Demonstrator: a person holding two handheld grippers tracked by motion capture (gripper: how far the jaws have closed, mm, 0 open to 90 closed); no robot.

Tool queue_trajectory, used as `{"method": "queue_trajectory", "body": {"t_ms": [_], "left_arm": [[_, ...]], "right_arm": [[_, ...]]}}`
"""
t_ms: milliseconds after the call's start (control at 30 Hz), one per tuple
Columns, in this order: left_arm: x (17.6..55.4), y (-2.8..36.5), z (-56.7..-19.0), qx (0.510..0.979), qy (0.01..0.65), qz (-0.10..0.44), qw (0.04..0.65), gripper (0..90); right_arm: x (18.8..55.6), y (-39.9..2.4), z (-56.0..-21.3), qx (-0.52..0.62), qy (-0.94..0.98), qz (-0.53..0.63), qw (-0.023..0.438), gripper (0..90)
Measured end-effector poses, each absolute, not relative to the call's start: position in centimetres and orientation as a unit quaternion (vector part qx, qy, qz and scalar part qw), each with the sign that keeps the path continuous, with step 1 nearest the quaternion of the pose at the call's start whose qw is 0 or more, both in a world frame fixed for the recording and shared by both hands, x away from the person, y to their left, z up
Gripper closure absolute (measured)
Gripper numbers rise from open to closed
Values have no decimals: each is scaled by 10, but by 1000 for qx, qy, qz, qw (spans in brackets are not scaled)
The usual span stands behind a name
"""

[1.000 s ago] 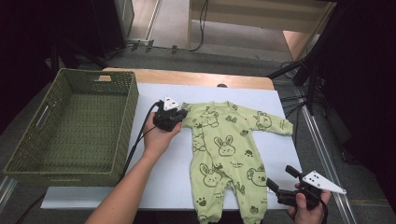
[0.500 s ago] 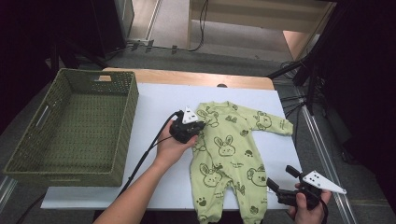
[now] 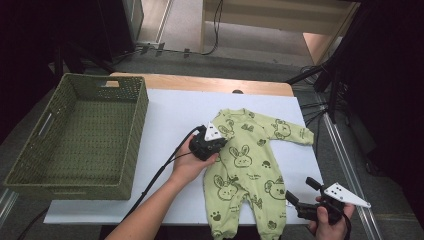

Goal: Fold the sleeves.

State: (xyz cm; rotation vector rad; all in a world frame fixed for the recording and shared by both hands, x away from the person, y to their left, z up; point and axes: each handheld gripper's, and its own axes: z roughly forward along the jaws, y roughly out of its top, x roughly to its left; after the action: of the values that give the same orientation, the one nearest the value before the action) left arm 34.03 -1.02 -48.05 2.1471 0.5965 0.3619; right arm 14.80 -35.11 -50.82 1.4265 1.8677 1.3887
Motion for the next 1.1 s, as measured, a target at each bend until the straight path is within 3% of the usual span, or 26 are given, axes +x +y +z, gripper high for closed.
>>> {"method": "queue_trajectory", "body": {"t_ms": [533, 700, 767, 933, 1100], "left_arm": [[333, -15, -499, 890, 209, 134, 383, 839], [335, -10, -490, 872, 235, 111, 415, 699], [340, -4, -483, 855, 257, 99, 439, 684], [355, 5, -483, 849, 300, 115, 420, 883], [365, 5, -497, 853, 326, 100, 395, 895]], "right_arm": [[148, -351, -509, 514, 669, 497, 203, 0], [148, -351, -509, 513, 669, 497, 202, 0], [148, -351, -509, 513, 670, 496, 203, 0], [149, -351, -509, 512, 671, 496, 203, 0], [149, -351, -510, 513, 671, 496, 202, 0]]}}
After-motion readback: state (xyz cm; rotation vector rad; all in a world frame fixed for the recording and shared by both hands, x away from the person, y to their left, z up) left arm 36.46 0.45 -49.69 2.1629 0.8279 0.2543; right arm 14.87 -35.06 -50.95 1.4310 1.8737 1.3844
